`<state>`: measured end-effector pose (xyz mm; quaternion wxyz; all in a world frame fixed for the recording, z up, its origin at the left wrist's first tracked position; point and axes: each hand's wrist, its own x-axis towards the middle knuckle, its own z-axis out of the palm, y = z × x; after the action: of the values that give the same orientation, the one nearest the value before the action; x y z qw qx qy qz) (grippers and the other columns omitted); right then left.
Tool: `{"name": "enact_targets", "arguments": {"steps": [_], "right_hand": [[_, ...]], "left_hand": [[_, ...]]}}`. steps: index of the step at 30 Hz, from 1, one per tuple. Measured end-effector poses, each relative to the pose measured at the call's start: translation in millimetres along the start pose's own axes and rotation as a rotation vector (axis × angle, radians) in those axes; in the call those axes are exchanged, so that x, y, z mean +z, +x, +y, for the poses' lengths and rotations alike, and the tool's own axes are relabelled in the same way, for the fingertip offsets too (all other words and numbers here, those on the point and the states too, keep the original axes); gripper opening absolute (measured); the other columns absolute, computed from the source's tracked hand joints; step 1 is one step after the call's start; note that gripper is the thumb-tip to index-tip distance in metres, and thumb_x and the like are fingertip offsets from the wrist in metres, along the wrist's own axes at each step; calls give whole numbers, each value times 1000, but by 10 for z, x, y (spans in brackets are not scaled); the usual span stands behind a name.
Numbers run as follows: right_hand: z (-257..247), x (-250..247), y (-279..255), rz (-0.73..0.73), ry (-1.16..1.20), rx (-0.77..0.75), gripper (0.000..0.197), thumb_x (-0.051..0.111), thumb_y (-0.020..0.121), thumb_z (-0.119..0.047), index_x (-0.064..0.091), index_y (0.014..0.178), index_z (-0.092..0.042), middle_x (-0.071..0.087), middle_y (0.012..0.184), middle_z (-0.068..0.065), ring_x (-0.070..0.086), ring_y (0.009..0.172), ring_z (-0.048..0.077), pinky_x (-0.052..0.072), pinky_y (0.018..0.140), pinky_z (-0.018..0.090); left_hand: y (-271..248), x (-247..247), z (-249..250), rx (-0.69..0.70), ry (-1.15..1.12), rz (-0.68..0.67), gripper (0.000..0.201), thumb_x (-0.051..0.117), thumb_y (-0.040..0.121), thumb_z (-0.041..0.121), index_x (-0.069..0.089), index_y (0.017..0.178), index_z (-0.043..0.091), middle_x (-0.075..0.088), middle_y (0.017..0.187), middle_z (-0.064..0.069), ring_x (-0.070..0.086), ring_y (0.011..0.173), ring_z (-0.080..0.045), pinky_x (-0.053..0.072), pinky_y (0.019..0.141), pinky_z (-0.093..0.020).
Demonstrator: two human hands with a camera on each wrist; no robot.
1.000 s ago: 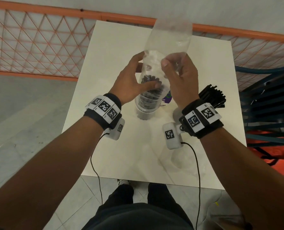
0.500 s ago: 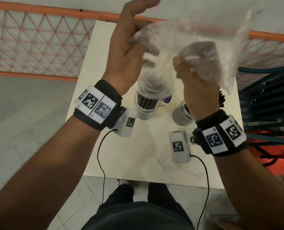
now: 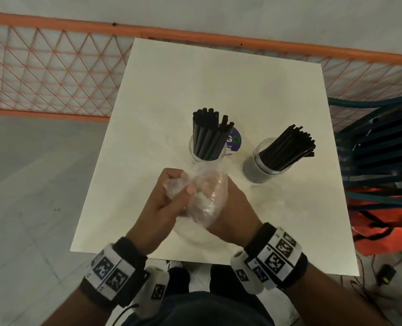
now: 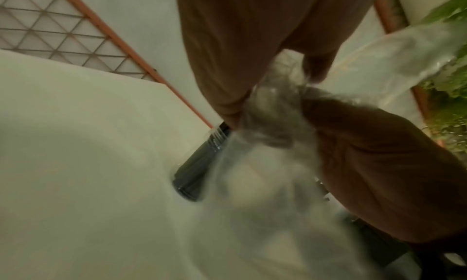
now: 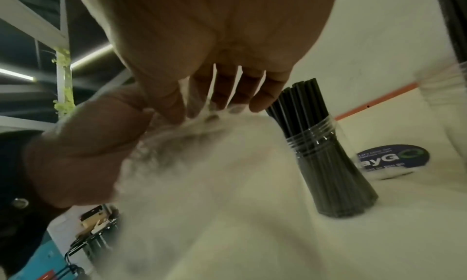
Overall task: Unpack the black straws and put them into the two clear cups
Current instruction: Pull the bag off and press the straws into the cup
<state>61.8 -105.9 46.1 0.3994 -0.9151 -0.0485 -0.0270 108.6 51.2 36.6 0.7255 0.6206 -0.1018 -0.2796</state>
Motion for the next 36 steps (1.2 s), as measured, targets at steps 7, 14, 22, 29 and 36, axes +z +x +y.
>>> {"name": "enact_targets", "arguments": {"steps": [7, 14, 22, 29, 36], "right_hand": [[273, -248, -255, -15, 246, 339, 45, 68, 73, -64, 54, 104, -35, 54, 110, -19, 66, 86, 8, 58, 75, 36], [724, -369, -443, 25, -62, 473, 19, 68, 82, -14, 61, 90, -30, 62, 86, -10, 60, 73, 12, 56, 71, 37], [1333, -487, -687, -309, -466, 794, 30, 54, 88, -48, 55, 115, -35, 52, 119, -9, 64, 96, 22, 43, 74, 30], [1281, -403, -452, -138, -384, 712, 29, 52, 92, -45, 54, 119, -32, 54, 125, -6, 64, 95, 26, 51, 81, 37], [1109, -414, -242, -61, -451, 663, 52, 40, 88, -70, 48, 127, -35, 55, 135, -9, 65, 105, 25, 54, 84, 40]], "left_hand": [[153, 60, -320, 17, 529, 51, 39, 53, 82, -7, 50, 104, 26, 59, 97, 5, 53, 78, -10, 45, 65, -19], [335, 597, -597, -141, 405, -177, 54, 70, 87, 16, 37, 129, 25, 56, 119, 5, 61, 107, -11, 52, 93, -19], [444, 753, -706, -120, 959, -136, 42, 60, 90, 54, 52, 128, 39, 56, 133, 14, 61, 109, -9, 48, 88, -28], [654, 354, -411, 9, 762, 425, 30, 72, 82, 53, 50, 89, 35, 60, 91, 14, 61, 70, -10, 45, 64, -26], [946, 168, -106, 68, 627, 558, 88, 83, 62, 62, 40, 133, 33, 54, 124, 8, 57, 111, -16, 52, 89, -38]]}}
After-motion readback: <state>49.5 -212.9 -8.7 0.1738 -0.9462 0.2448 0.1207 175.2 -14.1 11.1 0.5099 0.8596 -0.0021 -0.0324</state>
